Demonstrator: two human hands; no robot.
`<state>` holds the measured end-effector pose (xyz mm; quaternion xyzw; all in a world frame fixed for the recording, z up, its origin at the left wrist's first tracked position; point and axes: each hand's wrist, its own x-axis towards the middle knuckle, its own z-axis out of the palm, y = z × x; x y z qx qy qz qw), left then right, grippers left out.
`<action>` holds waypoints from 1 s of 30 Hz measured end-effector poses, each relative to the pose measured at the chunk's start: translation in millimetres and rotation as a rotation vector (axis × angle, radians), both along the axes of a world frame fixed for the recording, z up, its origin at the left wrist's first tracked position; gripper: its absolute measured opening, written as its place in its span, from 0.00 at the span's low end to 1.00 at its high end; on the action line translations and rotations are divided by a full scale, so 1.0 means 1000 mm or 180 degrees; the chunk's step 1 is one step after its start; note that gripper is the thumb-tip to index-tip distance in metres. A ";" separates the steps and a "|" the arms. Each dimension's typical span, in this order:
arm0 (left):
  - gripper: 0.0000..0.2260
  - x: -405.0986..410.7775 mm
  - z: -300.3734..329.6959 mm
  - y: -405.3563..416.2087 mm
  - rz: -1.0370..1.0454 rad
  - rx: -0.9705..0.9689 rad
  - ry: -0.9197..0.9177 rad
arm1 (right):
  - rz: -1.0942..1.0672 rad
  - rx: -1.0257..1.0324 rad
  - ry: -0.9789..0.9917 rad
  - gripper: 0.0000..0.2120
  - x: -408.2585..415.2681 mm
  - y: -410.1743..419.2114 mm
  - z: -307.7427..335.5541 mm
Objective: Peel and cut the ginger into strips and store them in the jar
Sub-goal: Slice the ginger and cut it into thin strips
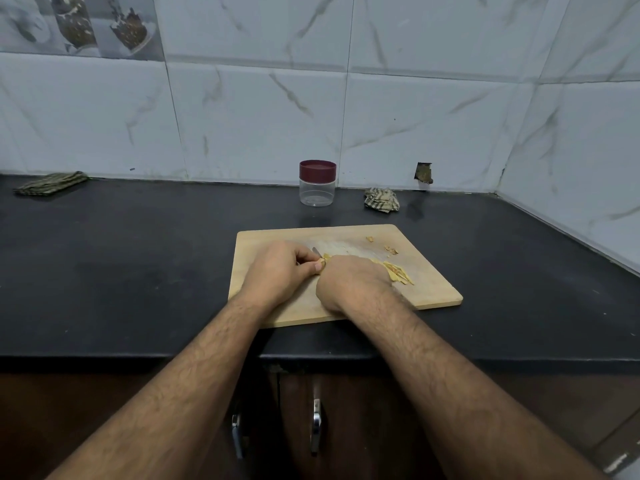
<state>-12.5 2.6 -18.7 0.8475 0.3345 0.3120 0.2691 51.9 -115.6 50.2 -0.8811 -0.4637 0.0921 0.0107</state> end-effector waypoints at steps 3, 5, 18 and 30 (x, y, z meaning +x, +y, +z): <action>0.04 0.001 -0.002 0.000 0.0099 0.0105 0.0079 | 0.0056 -0.0011 -0.0018 0.18 -0.001 -0.003 0.001; 0.04 0.002 -0.003 0.001 0.0140 0.0149 0.0125 | 0.0088 -0.0033 0.0026 0.19 -0.001 -0.008 0.002; 0.03 -0.001 -0.003 0.003 0.0114 -0.0040 0.0109 | 0.0001 -0.0222 0.0049 0.16 -0.004 -0.060 -0.003; 0.04 -0.002 0.000 -0.002 0.0036 -0.0014 0.0085 | -0.0037 0.0234 0.0072 0.15 -0.004 -0.050 0.006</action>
